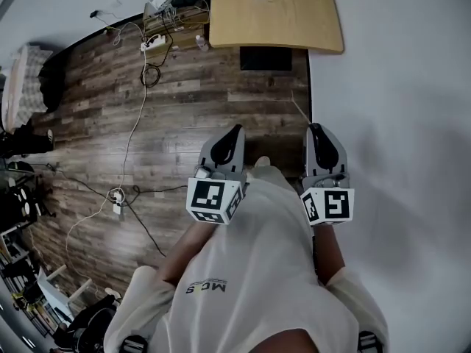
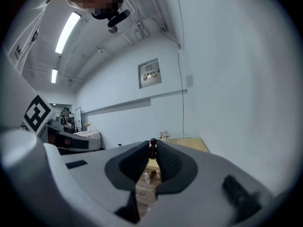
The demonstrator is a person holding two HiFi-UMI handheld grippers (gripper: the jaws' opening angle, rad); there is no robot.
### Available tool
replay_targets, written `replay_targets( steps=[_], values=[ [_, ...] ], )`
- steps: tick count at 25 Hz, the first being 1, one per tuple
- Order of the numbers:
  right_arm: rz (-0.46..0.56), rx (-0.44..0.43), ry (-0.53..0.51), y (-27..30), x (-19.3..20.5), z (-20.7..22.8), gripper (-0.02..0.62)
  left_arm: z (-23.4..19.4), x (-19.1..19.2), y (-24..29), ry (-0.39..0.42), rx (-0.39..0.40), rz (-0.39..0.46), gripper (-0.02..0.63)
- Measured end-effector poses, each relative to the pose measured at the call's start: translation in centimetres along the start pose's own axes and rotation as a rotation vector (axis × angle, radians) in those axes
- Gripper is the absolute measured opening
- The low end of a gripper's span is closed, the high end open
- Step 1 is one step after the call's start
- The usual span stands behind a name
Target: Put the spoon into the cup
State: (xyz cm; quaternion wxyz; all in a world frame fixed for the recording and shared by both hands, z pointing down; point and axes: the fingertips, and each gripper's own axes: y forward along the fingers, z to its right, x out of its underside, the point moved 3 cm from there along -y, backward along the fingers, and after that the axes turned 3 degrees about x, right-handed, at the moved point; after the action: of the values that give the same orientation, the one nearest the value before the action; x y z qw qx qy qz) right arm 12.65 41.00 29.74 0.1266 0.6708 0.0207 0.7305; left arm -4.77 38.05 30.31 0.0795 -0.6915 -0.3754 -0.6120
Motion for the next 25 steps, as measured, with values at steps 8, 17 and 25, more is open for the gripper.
replay_targets(
  steps=[8, 17, 25],
  values=[
    [-0.004, 0.021, 0.025, 1.9, 0.1, 3.2, 0.058, 1.4, -0.7, 4.6, 0.011, 0.026, 0.000, 0.011],
    [-0.021, -0.010, -0.003, 9.8, -0.2, 5.2, 0.058, -2.6, -2.9, 11.6, -0.020, 0.037, 0.010, 0.011],
    [-0.054, 0.023, 0.002, 21.3, -1.8, 5.4, 0.058, -10.7, -8.0, 19.8, -0.005, 0.072, 0.002, 0.011]
  ],
)
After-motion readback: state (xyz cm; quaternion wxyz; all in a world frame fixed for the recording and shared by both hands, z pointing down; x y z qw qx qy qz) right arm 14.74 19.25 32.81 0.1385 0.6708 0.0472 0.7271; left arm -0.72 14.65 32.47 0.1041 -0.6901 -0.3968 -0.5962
